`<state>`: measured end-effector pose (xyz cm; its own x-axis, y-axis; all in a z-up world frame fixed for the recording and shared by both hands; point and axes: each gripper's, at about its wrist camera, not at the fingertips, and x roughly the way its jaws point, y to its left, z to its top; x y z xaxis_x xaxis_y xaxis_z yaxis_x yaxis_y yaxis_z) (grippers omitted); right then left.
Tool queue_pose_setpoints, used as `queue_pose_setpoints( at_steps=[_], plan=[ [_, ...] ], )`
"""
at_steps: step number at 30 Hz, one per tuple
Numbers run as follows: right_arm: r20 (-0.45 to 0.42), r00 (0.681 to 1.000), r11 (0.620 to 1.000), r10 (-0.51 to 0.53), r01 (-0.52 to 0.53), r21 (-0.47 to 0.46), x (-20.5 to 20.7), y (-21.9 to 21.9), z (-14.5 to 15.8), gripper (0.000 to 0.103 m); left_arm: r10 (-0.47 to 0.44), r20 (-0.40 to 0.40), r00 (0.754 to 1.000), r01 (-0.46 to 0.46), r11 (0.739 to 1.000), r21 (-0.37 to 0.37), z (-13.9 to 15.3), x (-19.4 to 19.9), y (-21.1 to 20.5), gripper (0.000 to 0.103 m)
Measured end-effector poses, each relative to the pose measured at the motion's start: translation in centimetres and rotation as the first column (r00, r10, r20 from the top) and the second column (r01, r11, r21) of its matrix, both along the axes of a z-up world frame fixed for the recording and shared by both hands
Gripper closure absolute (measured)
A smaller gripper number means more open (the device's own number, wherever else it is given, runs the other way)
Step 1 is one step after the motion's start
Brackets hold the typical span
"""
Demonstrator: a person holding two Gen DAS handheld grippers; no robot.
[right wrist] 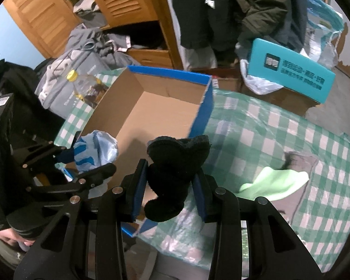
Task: Organize soft objects
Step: 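Carry both socks over the open shoebox with both tools, then open both tools to drop the socks into the shoebox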
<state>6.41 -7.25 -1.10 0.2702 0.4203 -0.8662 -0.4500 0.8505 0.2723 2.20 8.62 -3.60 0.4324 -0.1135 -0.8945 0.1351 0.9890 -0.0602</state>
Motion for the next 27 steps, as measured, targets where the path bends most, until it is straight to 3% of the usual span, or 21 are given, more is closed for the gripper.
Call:
queue_pose_setpoints(
  at_steps=[20,27],
  plan=[
    [-0.067,0.996,0.998,0.060,-0.062,-0.023,0.5,4.3,-3.3,0.067,0.064,-0.085,0.994,-0.064,0.998,0.002,-3.1,0.2,2.9,0.060],
    [-0.090,0.994,0.998,0.067,-0.069,-0.012,0.7,4.6,-3.9,0.067,0.072,-0.082,0.994,-0.072,0.997,0.010,-3.0,0.2,2.9,0.060]
  ],
)
